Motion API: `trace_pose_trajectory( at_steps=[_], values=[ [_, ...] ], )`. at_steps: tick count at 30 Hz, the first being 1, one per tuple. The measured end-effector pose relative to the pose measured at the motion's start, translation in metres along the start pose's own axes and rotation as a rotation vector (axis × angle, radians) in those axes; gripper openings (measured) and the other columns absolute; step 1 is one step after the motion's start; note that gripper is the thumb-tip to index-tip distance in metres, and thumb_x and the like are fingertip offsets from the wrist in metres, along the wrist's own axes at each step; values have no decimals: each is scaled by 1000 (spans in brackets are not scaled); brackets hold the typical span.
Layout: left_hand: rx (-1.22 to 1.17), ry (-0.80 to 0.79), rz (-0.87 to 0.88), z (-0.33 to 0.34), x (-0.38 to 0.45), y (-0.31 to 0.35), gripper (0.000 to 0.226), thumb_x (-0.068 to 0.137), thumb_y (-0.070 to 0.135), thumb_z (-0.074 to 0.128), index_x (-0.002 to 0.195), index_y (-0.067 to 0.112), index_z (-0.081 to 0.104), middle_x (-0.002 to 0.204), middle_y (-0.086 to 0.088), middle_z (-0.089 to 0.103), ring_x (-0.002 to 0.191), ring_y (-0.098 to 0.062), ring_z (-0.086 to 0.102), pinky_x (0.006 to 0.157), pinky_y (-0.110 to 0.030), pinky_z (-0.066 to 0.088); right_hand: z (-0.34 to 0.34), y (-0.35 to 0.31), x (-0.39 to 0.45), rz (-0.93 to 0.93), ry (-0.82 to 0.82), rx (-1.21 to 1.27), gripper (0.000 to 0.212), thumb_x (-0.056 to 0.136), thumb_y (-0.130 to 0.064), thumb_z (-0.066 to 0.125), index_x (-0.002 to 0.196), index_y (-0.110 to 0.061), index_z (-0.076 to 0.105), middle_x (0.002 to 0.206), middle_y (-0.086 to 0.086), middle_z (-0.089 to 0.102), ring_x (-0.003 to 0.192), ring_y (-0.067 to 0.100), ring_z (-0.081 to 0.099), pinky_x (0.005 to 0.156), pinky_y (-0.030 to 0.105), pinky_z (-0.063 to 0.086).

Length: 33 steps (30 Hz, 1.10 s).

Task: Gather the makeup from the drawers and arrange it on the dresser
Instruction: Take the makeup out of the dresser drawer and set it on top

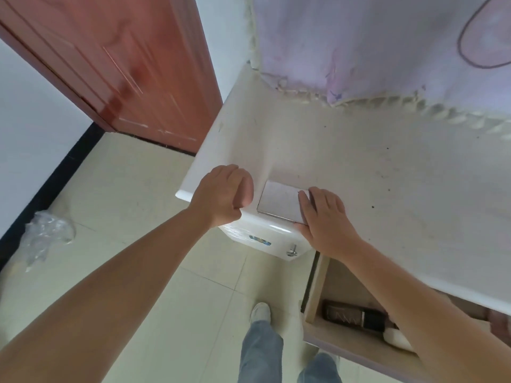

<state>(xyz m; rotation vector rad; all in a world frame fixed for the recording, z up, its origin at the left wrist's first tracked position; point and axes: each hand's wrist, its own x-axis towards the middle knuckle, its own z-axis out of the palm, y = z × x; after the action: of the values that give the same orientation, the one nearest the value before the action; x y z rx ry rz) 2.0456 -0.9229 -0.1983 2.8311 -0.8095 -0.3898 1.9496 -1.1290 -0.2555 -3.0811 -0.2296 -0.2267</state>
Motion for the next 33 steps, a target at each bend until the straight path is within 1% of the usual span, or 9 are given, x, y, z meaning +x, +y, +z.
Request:
trace_pose_trajectory(
  at_steps=[7, 14, 16, 18, 20, 24, 28, 31, 33],
  values=[
    [-38, -111, 82, -12, 16, -49, 68, 71, 6, 66, 133, 15, 38, 145, 1, 30, 134, -18, 24, 101, -24, 29, 4, -38, 43, 60, -190, 0, 56, 75, -30, 32, 108, 6, 58, 109, 28, 63, 96, 43, 63, 73, 52, 52],
    [-88, -133, 127, -7, 17, -63, 70, 73, 2, 63, 136, 15, 35, 152, -1, 20, 142, -18, 14, 109, -26, 22, 4, -51, 45, 107, -269, 26, 56, 78, -29, 33, 113, 8, 55, 118, 29, 58, 105, 46, 59, 78, 56, 48],
    [-74, -129, 121, -5, 14, -62, 69, 75, -1, 61, 137, 11, 33, 154, -4, 16, 144, -20, 7, 114, -29, 13, -1, -51, 45, 88, -292, 105, 63, 80, -32, 27, 121, 10, 51, 129, 33, 48, 116, 50, 49, 88, 60, 42],
    [-73, -88, 130, -2, 10, -56, 67, 72, -3, 60, 134, 5, 36, 153, -11, 19, 144, -26, 6, 117, -34, 10, -9, -49, 42, 111, -342, 189, 74, 83, -42, 13, 140, 3, 28, 149, 28, 17, 137, 46, 17, 110, 55, 19],
    [-93, 96, 254, 10, -1, -44, 56, 62, -5, 58, 117, -1, 48, 139, -25, 40, 138, -36, 22, 112, -36, 18, -14, -42, 33, 142, -407, 234, 70, 89, -47, 14, 145, -6, 14, 154, 20, -1, 142, 36, -3, 115, 45, 4],
    [-225, 329, 434, 55, -40, 14, 42, 62, -1, 47, 104, 4, 49, 106, -26, 62, 107, -29, 44, 95, -31, 35, -24, -26, -24, 206, -112, 369, 52, 86, -27, 36, 122, 9, 50, 131, 33, 45, 126, 46, 40, 106, 43, 28],
    [-357, 70, 538, 120, -81, 96, 31, 66, 8, 40, 95, 10, 51, 86, -11, 67, 86, -18, 48, 69, -28, 53, -31, -1, -130, 326, 52, 449, 31, 85, -11, 44, 102, 8, 61, 104, 25, 63, 103, 24, 49, 96, 20, 36],
    [-310, -249, 374, 147, -87, 156, 32, 81, 5, 42, 110, 6, 56, 107, -11, 61, 101, -23, 54, 82, -29, 50, -31, 27, -201, 495, -205, 433, 30, 86, -14, 46, 94, 6, 67, 93, 20, 68, 88, 28, 62, 77, 25, 47],
    [-178, -456, 247, 160, -80, 188, 35, 89, 10, 45, 124, 8, 46, 123, -11, 51, 115, -25, 45, 94, -32, 40, -28, 51, -231, 598, -486, 380, 26, 90, -12, 48, 109, -3, 63, 108, 16, 65, 98, 31, 60, 82, 26, 43]
  ],
)
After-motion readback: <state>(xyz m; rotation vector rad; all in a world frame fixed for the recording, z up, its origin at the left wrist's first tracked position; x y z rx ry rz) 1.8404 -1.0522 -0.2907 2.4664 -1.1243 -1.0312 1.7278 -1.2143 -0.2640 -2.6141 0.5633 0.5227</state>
